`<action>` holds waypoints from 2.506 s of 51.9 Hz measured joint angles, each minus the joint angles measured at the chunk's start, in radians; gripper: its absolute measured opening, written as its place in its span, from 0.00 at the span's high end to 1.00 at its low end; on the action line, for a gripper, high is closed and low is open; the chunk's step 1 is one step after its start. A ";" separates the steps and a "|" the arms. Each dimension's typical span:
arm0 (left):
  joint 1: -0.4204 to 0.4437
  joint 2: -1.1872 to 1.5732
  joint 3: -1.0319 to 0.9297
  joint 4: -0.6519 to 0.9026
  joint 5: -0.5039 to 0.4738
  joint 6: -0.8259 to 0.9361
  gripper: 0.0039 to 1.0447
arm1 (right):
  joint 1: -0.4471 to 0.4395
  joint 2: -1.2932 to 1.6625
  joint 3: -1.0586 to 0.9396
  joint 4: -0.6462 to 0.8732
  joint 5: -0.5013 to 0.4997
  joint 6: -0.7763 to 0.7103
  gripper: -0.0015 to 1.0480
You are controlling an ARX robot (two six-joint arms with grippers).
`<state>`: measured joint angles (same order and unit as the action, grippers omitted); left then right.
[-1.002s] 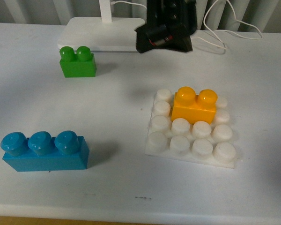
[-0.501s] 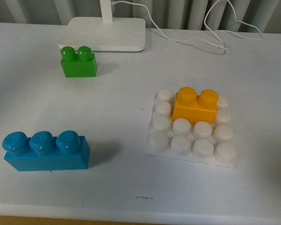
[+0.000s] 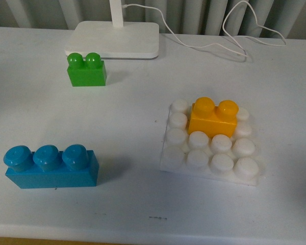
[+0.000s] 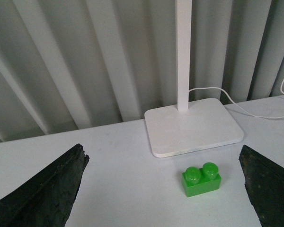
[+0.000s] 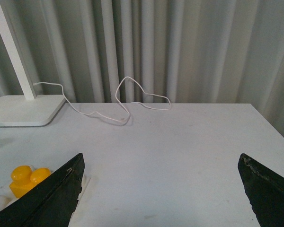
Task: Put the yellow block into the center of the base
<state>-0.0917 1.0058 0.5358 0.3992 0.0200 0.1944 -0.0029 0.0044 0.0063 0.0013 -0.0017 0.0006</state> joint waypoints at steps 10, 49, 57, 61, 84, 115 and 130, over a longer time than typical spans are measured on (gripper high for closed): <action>0.001 -0.056 -0.121 0.138 -0.100 -0.146 0.33 | 0.000 0.000 0.000 0.000 0.001 0.000 0.09; 0.089 -0.429 -0.455 0.090 -0.021 -0.193 0.96 | 0.000 0.000 0.000 0.000 0.001 0.000 0.09; 0.089 -0.490 -0.475 0.051 -0.020 -0.193 0.96 | 0.000 0.000 0.000 0.000 0.001 0.000 0.09; 0.089 -0.526 -0.486 0.026 -0.020 -0.193 0.96 | 0.000 0.000 0.000 0.000 0.001 0.000 0.09; 0.089 -0.698 -0.525 -0.088 -0.020 -0.195 0.96 | 0.000 0.000 0.000 0.000 0.001 0.000 0.09; 0.089 -0.931 -0.524 -0.354 -0.018 -0.195 0.96 | 0.000 0.000 0.000 0.000 0.001 0.000 0.09; 0.089 -1.000 -0.524 -0.397 -0.020 -0.196 0.96 | 0.000 0.000 0.000 0.000 0.001 0.000 0.09</action>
<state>-0.0025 0.0055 0.0116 0.0021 0.0002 -0.0013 -0.0029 0.0044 0.0063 0.0013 -0.0010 0.0006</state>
